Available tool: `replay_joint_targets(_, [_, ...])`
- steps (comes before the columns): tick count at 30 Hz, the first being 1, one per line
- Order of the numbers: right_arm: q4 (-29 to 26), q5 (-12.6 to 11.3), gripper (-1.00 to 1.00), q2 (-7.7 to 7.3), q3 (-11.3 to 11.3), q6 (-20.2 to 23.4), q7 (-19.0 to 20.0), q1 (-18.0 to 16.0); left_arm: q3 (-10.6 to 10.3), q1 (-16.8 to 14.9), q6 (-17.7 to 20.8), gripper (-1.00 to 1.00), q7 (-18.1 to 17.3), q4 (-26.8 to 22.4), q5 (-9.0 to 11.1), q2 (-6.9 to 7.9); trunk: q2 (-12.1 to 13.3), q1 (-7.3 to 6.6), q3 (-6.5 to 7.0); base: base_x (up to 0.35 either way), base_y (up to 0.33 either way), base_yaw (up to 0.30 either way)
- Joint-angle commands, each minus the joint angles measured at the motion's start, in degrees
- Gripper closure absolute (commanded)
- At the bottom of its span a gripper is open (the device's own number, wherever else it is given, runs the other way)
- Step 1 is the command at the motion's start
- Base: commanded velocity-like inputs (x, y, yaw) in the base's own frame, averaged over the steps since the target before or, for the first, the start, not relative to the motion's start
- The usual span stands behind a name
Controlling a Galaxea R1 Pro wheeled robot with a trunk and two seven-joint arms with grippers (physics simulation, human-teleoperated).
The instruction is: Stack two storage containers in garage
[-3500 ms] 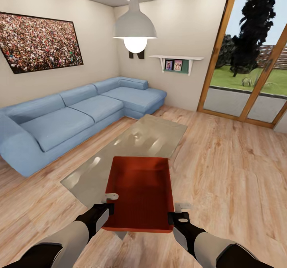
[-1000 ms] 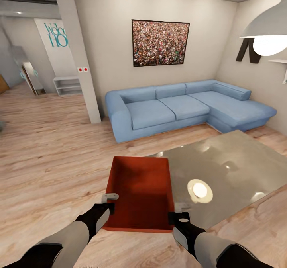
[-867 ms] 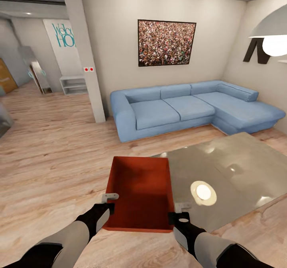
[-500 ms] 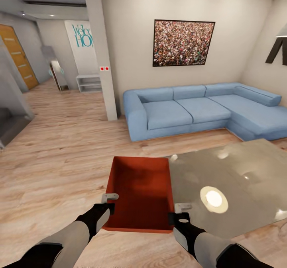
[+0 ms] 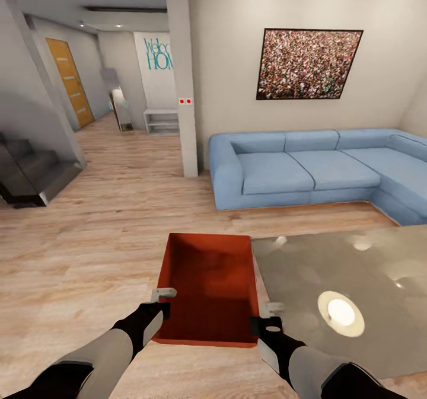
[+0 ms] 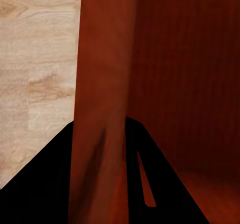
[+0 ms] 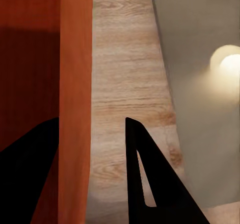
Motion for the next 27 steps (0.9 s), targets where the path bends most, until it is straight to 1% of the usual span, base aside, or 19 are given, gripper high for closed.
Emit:
replay_joint_targets(1, [-0.6, 0.0, 1.0, 0.02, -0.2, -0.5, -0.3, -0.1, 0.5, 0.0, 0.5, 1.0, 0.8, 0.1, -0.4, -0.02, -0.1, 0.03, -0.11, 0.0, 0.0, 0.288])
replay_joint_targets(27, [-0.6, 0.0, 1.0, 0.02, -0.3, -0.5, -0.3, -0.1, 0.5, 0.0, -0.2, 1.0, 0.6, 0.1, -0.4, -0.02, -0.1, 0.03, -0.11, 0.0, 0.0, 0.288])
